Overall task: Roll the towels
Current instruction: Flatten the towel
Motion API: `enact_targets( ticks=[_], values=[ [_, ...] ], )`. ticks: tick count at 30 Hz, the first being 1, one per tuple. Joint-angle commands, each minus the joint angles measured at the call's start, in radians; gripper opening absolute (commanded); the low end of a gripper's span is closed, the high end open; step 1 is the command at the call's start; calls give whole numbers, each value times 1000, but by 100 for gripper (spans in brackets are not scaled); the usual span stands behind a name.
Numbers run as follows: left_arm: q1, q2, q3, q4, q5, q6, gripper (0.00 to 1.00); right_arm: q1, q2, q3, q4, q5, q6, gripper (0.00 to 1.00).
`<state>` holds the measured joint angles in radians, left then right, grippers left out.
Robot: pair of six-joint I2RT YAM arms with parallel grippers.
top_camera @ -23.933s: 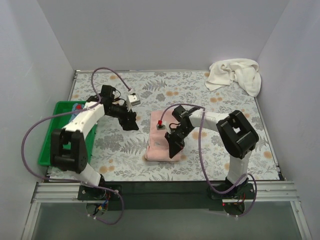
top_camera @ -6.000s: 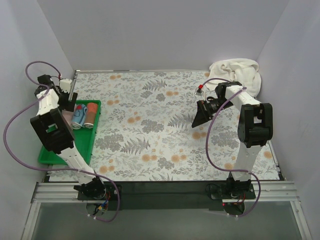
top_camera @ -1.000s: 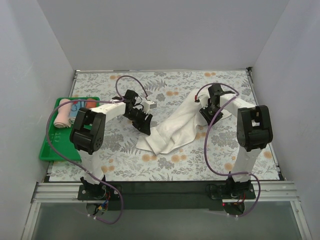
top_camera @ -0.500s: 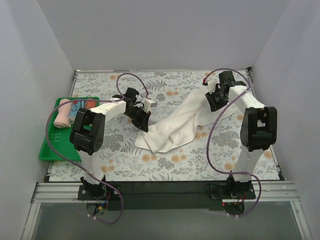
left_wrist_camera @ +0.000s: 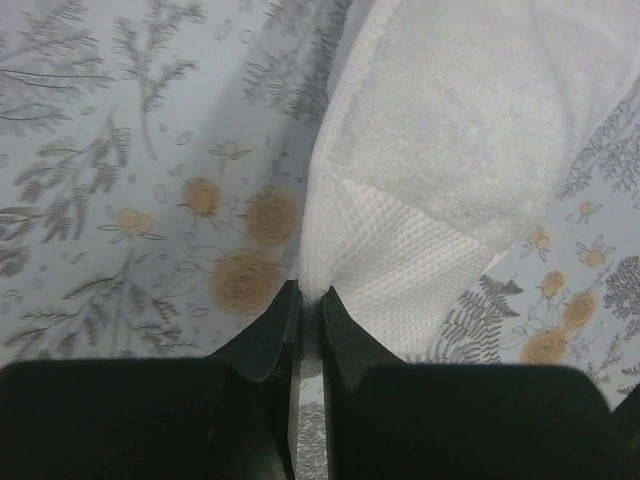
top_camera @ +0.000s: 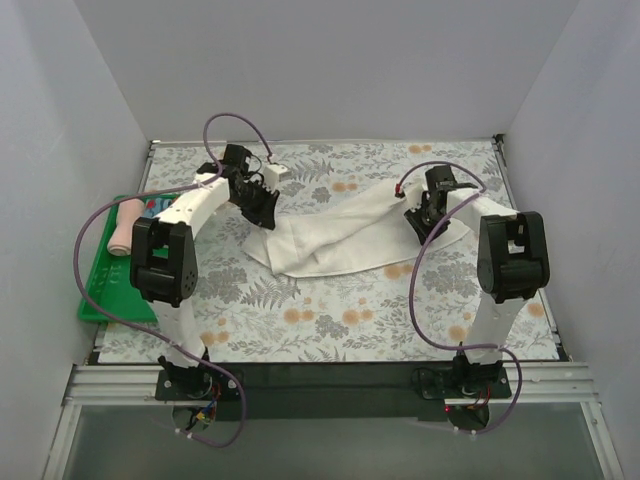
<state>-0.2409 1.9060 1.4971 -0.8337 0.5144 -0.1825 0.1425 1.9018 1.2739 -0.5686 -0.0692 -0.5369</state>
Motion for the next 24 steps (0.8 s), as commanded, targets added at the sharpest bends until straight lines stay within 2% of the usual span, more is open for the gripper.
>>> enact_targets(
  ticks=[1,3,5,7,13,16,17,20,24],
  values=[
    [63,39,119,-28,-19,34,0,-1,-32,-135,-86,92,-110,29],
    [74,70,156,-30,-28,37,1,-3,-56,-188,-77,117,-158,27],
    [86,112,208,-45,-11,44,9,-3,-76,-211,-73,141,-181,27],
    [86,134,229,-57,2,48,13,-3,-87,-232,-68,152,-204,26],
    [88,125,203,-51,13,57,12,-27,-118,-290,-56,206,-282,24],
    [91,114,177,-45,10,64,17,-55,-144,-321,-45,224,-348,24],
    [92,111,167,-35,9,66,22,-60,-151,-335,-47,220,-369,24],
    [92,119,157,-36,39,74,27,-60,-182,-325,-63,200,-385,25],
    [91,140,167,-58,102,78,36,-50,-205,-187,-171,41,-341,27]
  ],
)
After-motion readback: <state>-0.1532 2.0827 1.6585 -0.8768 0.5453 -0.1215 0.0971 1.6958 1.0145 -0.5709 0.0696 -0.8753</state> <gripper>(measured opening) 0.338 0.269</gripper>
